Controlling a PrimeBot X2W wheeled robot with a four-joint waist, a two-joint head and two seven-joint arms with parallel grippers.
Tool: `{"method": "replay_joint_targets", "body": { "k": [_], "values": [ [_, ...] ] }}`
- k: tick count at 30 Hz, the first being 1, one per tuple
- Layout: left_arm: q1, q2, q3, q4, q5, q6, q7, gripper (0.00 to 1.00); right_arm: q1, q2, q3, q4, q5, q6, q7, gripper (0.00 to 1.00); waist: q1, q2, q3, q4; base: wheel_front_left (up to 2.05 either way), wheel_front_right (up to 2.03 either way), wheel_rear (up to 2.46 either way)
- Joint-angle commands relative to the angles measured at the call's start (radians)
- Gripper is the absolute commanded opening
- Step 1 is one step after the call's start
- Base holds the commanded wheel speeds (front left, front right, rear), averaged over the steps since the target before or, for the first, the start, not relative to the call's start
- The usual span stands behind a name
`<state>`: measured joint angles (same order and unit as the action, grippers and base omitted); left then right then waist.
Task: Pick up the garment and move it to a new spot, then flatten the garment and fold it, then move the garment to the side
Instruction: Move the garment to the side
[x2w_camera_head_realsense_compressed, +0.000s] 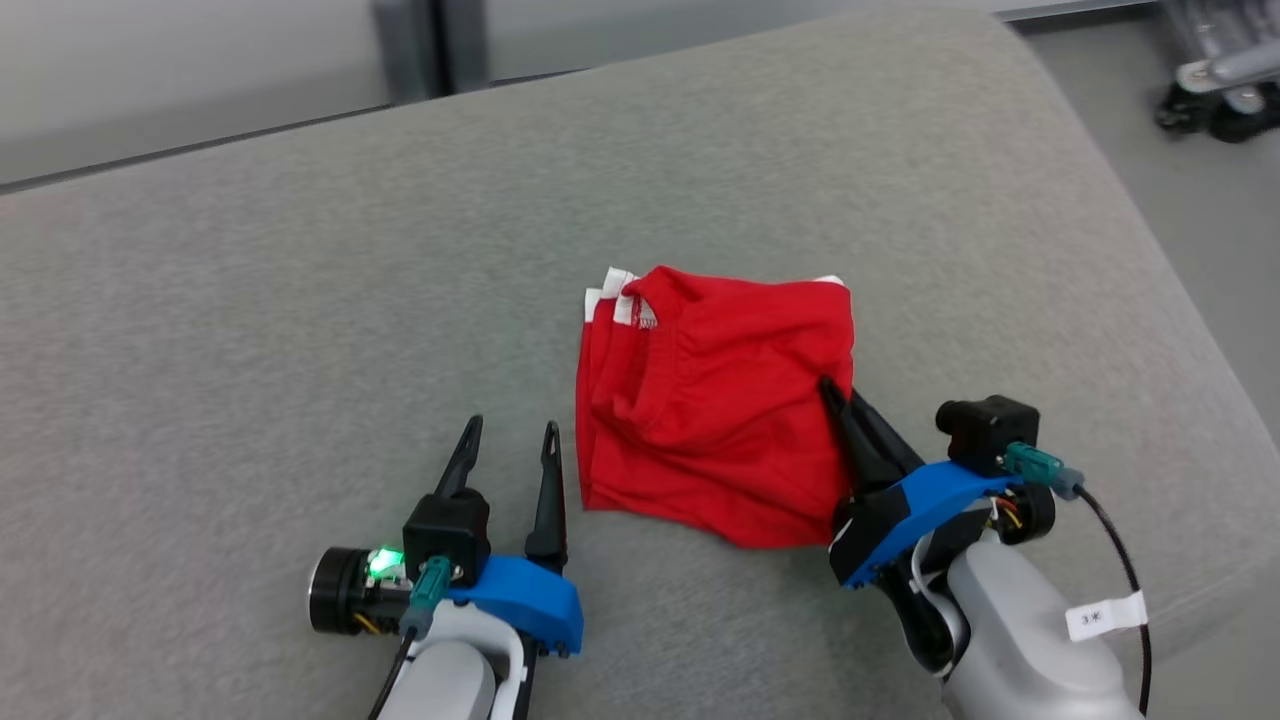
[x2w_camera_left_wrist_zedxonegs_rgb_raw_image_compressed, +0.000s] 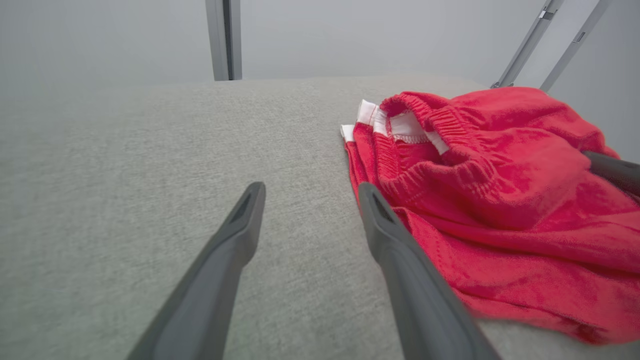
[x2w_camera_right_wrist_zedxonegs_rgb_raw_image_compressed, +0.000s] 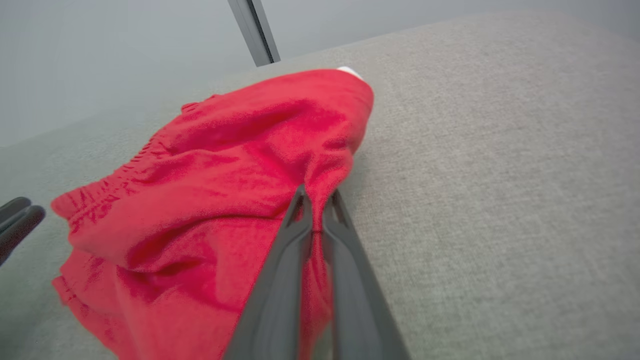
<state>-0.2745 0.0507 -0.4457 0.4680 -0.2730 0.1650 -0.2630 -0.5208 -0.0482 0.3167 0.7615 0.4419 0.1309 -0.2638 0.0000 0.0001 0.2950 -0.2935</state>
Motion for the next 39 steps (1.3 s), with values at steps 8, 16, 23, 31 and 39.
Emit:
{"method": "replay_joint_targets", "body": {
  "k": [8,16,23,31,39],
  "values": [
    [-0.047,0.0,-0.009,0.03,0.019,-0.017,-0.003,1.0,0.014,-0.004,0.022,-0.013,0.017,0.0,-0.001,0.0,0.0,-0.0001,-0.032,-0.201,0.0,0.0,0.0],
    [-0.081,0.001,-0.041,0.044,0.039,-0.027,-0.003,1.0,-0.065,-0.118,-0.017,0.038,-0.086,0.0,-0.001,0.0,0.0,-0.0001,0.035,-0.11,0.0,0.0,0.0],
    [-0.097,0.0,-0.037,0.033,0.062,-0.012,-0.003,1.0,-0.187,-0.314,-0.081,0.137,-0.193,0.0,-0.001,0.0,0.0,-0.0001,0.11,0.05,0.0,0.0,0.0],
    [-0.1,0.002,-0.03,-0.011,0.063,0.017,-0.002,1.0,-0.285,-0.504,-0.195,0.296,-0.317,0.0,-0.001,0.0,0.0,-0.0001,0.176,0.188,0.0,0.0,0.0],
    [-0.103,0.011,-0.026,-0.042,0.076,0.037,0.0,1.0,-0.326,-0.603,-0.376,0.391,-0.415,0.0,-0.001,0.0,0.0,-0.0001,0.223,0.25,0.0,0.0,0.0]
  ]
}}
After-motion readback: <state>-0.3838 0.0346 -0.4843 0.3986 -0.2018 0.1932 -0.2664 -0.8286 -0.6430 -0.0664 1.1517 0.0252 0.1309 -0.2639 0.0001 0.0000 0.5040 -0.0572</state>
